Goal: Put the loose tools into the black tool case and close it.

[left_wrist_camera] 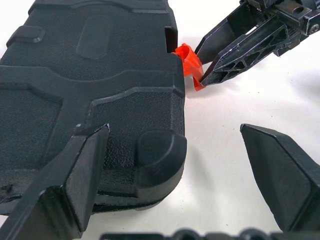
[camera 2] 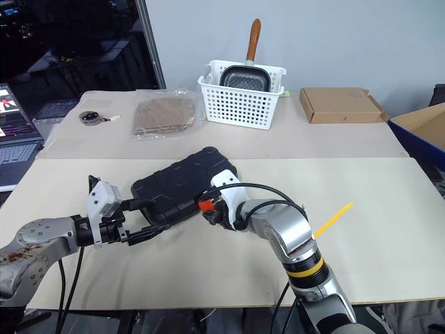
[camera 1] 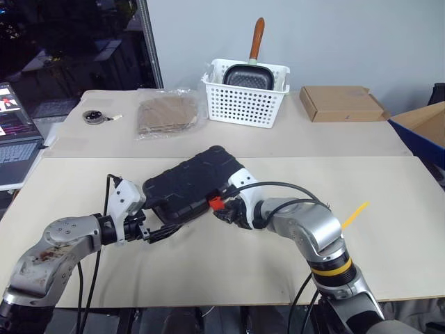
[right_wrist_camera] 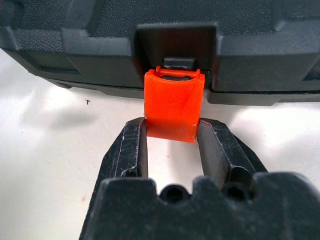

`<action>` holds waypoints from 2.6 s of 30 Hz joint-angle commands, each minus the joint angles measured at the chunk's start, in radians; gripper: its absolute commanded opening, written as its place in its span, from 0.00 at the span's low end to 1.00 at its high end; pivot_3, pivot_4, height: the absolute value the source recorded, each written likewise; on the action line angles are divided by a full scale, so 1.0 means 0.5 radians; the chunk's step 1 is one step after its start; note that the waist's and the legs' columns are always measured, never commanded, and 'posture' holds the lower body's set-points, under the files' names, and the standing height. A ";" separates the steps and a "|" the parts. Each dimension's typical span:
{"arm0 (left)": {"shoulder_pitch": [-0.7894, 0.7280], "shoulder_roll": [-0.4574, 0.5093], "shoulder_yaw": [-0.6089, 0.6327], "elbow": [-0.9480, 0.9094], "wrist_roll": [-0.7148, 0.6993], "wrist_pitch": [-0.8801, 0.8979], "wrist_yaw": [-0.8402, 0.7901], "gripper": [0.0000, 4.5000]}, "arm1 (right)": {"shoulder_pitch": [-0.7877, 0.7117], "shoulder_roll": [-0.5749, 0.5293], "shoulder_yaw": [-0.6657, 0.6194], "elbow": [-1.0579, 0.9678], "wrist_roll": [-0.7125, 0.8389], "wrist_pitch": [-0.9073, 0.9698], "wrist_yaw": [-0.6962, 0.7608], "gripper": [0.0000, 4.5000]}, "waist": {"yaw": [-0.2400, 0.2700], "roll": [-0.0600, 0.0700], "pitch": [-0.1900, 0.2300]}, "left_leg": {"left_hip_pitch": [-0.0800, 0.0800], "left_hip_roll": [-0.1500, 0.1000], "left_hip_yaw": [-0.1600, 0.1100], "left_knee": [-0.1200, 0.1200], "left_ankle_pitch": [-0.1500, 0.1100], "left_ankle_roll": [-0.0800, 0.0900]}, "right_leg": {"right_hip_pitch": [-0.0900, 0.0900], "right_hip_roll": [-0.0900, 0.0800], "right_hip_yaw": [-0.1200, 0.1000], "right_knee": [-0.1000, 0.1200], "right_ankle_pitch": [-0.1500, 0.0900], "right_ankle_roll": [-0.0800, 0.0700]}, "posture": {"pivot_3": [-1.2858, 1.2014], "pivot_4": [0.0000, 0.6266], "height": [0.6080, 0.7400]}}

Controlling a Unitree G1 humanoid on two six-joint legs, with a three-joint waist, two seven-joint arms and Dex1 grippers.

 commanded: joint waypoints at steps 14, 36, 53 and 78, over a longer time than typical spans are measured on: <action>0.011 -0.012 -0.019 -0.013 0.012 0.026 -0.008 1.00 | 0.010 0.023 -0.054 -0.127 0.059 -0.394 0.048 0.26 | -0.009 0.000 0.000 | -0.001 0.000 0.000 0.000 0.000 0.000 | -0.001 0.000 0.000 -0.001 0.000 0.000 | 0.52 0.24 1.00; -0.009 -0.074 0.008 -0.012 -0.061 0.164 0.051 1.00 | 0.027 -0.130 -0.078 0.043 0.091 -0.488 0.238 0.53 | -0.040 0.000 0.000 | 0.003 0.001 0.000 -0.001 0.000 0.001 | 0.003 -0.001 0.000 -0.001 -0.001 0.001 | 0.52 0.24 1.00; 0.014 -0.043 -0.028 -0.001 -0.069 0.283 0.058 1.00 | -0.127 0.042 0.097 0.496 0.016 -0.615 0.188 0.00 | -0.044 0.000 0.000 | 0.005 0.000 0.000 -0.001 -0.001 0.001 | 0.005 -0.002 0.001 -0.001 -0.001 0.001 | 0.52 0.24 1.00; 0.067 -0.114 -0.092 0.015 -0.003 0.252 0.165 1.00 | -0.082 -0.026 -0.045 0.386 -0.037 -0.812 0.296 0.00 | -0.046 0.001 0.000 | 0.010 0.001 0.000 -0.003 -0.001 0.000 | 0.007 -0.005 0.002 -0.001 0.000 0.001 | 0.52 0.24 1.00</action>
